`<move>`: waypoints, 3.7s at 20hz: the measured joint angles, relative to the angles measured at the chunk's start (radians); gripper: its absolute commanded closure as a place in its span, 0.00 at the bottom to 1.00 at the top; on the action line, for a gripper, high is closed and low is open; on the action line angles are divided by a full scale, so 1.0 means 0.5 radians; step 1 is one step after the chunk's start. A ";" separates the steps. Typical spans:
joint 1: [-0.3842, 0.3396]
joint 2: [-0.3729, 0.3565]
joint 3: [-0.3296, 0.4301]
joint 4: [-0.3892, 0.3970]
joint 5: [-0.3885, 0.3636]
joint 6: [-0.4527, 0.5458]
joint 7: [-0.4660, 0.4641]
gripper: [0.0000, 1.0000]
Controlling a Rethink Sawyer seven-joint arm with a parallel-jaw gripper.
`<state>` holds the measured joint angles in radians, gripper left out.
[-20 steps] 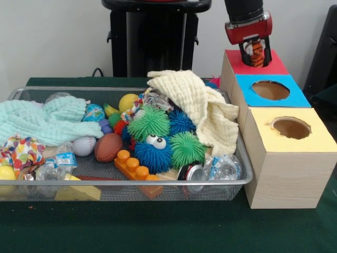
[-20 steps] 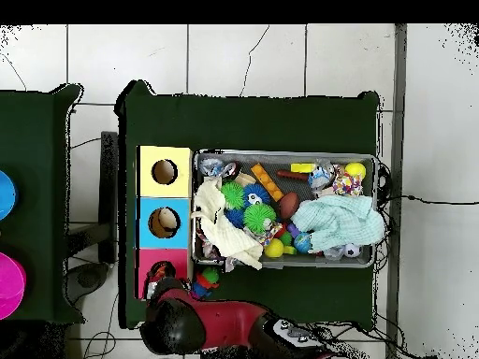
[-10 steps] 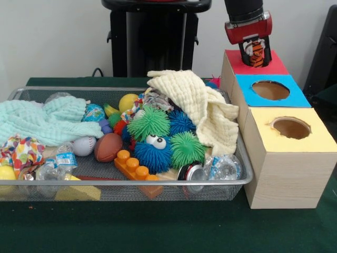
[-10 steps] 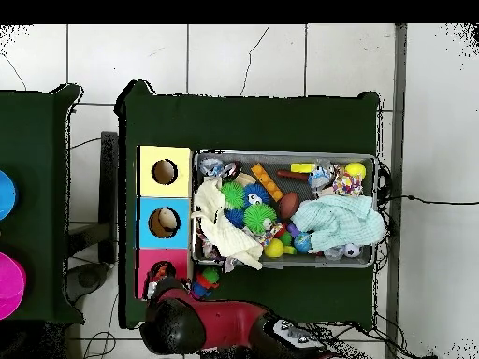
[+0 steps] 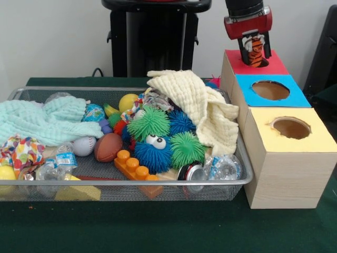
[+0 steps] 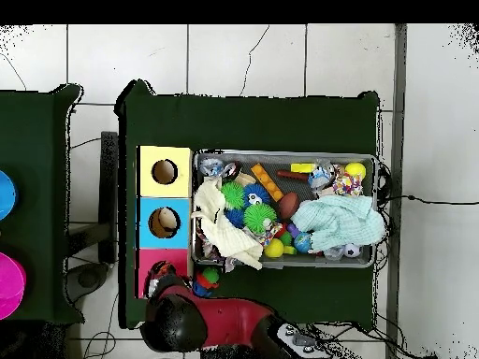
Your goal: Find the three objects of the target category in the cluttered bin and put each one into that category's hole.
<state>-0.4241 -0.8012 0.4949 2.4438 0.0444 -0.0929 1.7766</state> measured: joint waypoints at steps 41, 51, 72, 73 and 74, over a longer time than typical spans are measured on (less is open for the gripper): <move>0.027 -0.067 0.042 0.000 0.175 0.076 0.000 0.00; 0.146 -0.088 -0.084 0.000 0.203 0.076 0.000 0.00; 0.288 -0.098 -0.244 -0.017 0.216 0.082 0.000 0.00; 0.295 -0.099 -0.251 -0.019 0.221 0.083 0.000 0.00; 0.303 -0.101 -0.257 -0.021 0.224 0.084 0.000 0.00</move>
<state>-0.2725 -0.8516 0.3662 2.4334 0.1566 -0.0510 1.7768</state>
